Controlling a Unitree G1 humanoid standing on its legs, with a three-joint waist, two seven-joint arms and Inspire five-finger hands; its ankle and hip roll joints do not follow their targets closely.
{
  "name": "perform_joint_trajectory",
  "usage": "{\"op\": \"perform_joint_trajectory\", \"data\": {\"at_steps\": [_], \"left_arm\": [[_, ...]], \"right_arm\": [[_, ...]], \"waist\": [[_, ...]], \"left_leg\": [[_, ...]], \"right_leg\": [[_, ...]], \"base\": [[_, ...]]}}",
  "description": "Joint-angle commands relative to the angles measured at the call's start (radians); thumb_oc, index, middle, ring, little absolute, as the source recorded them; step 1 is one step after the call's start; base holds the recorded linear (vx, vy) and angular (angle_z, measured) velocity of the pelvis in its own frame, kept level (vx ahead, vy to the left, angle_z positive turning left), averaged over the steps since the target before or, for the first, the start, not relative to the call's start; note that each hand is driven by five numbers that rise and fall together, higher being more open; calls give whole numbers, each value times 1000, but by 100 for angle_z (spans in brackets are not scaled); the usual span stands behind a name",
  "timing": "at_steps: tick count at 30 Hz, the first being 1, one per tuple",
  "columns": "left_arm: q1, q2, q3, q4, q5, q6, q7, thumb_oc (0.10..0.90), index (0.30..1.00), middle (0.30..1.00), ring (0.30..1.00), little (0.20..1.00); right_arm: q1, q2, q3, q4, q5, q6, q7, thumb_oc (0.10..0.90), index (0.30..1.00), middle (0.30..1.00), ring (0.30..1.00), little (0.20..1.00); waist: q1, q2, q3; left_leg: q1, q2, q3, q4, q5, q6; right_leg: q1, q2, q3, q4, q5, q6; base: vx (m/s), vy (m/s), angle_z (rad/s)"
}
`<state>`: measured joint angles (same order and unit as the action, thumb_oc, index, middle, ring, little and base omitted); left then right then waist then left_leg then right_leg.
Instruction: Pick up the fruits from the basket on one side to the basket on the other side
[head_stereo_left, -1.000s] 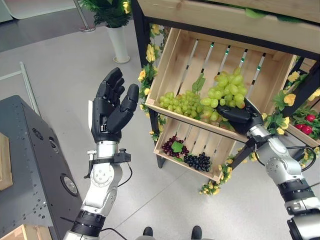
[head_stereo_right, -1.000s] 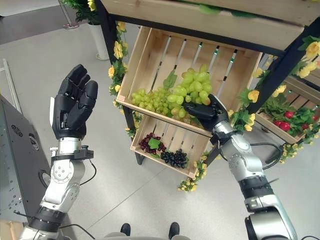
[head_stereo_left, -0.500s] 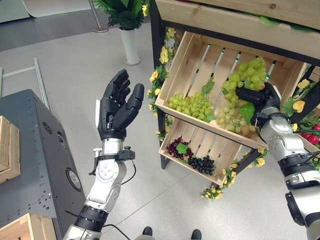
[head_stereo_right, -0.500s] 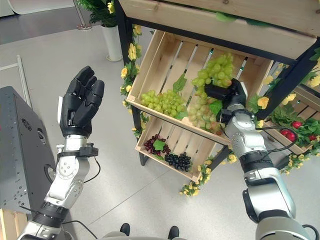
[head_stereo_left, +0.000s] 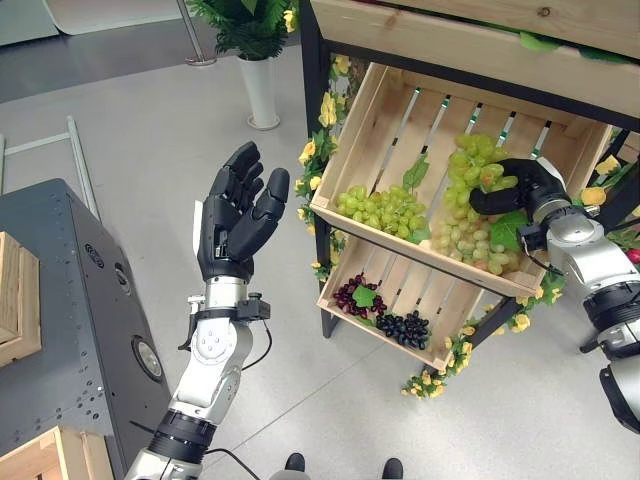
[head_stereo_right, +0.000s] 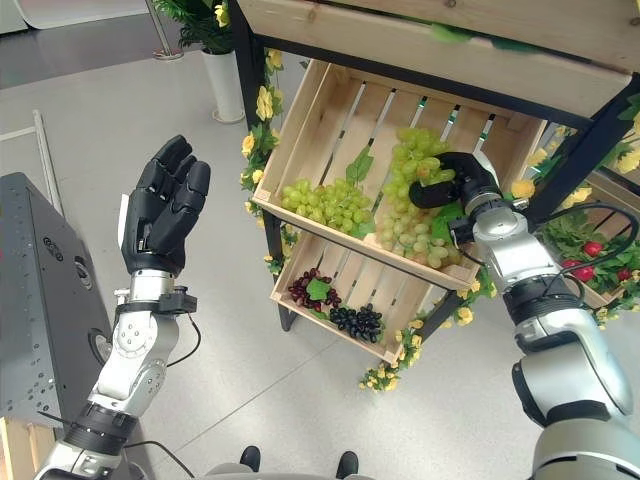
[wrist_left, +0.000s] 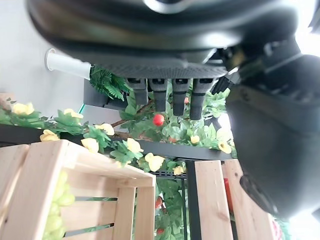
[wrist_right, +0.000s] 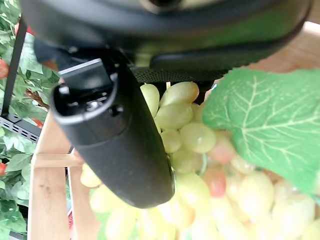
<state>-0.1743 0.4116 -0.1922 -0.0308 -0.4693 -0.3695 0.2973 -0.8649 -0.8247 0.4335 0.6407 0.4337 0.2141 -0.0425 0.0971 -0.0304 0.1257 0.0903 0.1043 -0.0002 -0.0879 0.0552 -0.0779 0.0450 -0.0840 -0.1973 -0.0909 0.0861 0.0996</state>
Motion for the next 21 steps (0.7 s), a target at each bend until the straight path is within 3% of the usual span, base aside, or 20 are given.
{"op": "perform_joint_trajectory", "data": {"at_steps": [1, 5, 11, 21], "left_arm": [[-157, 68, -39, -38, 17, -66, -21, 800, 900, 900, 900, 900], [-142, 73, -31, -47, 17, -70, -28, 800, 900, 900, 900, 900], [-106, 87, -10, -74, 21, -77, -19, 800, 900, 900, 900, 900], [-63, 94, 54, -116, 33, -67, -7, 800, 900, 900, 900, 900]], "right_arm": [[-164, -136, 27, -40, -100, -90, 13, 800, 900, 900, 900, 900], [-147, -164, 11, -99, -112, -119, 13, 800, 900, 900, 900, 900], [-100, -217, -56, -235, -154, -109, -22, 800, 900, 900, 900, 900], [137, -188, -301, -578, -189, -133, -149, 800, 900, 900, 900, 900]], "waist": [[-1, -70, -82], [-9, -73, -82], [-29, -75, -81], [-68, -62, -75]], "left_leg": [[-23, -30, 29, 1, -54, 9], [-19, -29, 35, 1, -55, 9], [-18, -27, 49, 1, -58, 9], [-22, -29, 66, 1, -59, 11]], "right_leg": [[56, -54, -13, 15, -53, 30], [56, -53, -5, 17, -54, 32], [50, -48, 12, 17, -55, 35], [34, -46, 40, 18, -52, 40]], "base": [[0, 0, 0], [0, 0, 0], [-3, -1, -1], [-13, 5, -7]]}}
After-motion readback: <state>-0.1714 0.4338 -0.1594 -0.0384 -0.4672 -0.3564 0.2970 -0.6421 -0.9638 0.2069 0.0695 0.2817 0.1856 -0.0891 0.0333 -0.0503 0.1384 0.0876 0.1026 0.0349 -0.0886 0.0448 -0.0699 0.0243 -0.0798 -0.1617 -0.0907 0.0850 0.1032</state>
